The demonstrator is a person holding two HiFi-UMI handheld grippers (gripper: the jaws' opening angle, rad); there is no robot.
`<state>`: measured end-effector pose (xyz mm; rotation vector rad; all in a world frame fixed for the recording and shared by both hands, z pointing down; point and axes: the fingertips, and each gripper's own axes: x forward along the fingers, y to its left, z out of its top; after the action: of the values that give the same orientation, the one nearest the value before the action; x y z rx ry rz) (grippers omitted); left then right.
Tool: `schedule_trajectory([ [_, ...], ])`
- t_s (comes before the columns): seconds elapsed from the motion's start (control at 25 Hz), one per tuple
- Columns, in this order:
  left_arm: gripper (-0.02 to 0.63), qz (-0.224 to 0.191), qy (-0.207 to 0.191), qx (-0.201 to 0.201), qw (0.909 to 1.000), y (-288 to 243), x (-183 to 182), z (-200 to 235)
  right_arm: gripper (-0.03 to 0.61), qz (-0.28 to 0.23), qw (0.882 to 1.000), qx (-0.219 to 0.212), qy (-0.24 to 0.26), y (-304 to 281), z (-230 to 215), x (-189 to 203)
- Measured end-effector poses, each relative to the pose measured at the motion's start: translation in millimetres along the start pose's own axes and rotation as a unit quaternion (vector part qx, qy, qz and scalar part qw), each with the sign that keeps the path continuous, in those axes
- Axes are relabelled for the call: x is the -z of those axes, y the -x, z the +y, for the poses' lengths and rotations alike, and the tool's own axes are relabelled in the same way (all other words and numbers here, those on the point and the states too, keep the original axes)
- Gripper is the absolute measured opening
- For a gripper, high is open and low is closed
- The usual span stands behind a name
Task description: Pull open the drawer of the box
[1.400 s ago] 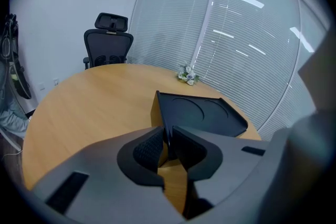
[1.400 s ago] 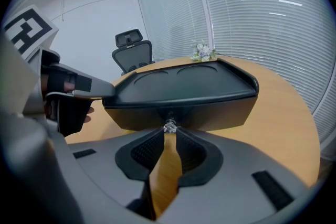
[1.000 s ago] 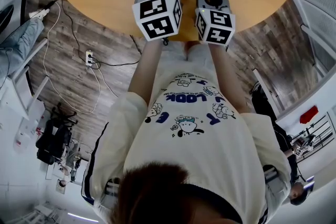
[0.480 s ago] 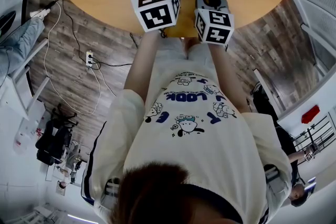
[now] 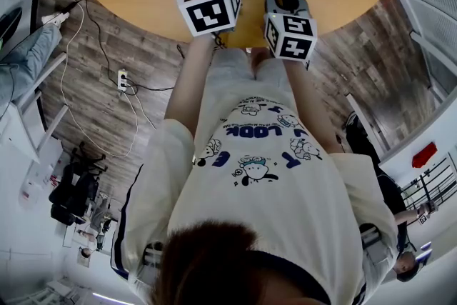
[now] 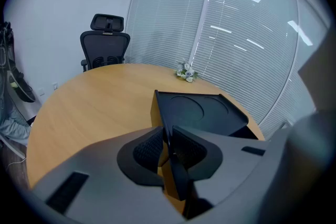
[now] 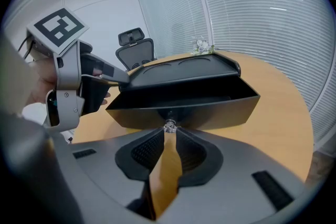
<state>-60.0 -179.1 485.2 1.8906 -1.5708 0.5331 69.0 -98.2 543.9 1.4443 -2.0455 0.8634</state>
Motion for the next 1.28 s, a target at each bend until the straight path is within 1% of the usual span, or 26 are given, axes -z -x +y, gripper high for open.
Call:
schedule_trajectory([
  [0.36, 0.064, 0.005, -0.005, 0.001, 1.0, -0.2, -1.6, 0.2, 0.086, 0.005, 1.0, -0.004, 0.0, 7.0, 0.5, 7.1],
  [0.48, 0.064, 0.009, 0.0, 0.002, 1.0, -0.5, 0.0, -0.7, 0.086, 0.007, 1.0, -0.005, -0.002, 9.8, -1.1, 11.7],
  [0.72, 0.064, 0.012, -0.004, -0.001, 0.9999, -0.7, 0.1, 0.8, 0.086, 0.01, 1.0, -0.008, -0.003, 12.4, 0.2, 15.6],
  [1.28, 0.064, 0.013, 0.001, -0.005, 0.9999, -0.7, -0.5, 1.5, 0.086, 0.019, 1.0, -0.011, -0.007, 21.7, 1.0, 26.9],
])
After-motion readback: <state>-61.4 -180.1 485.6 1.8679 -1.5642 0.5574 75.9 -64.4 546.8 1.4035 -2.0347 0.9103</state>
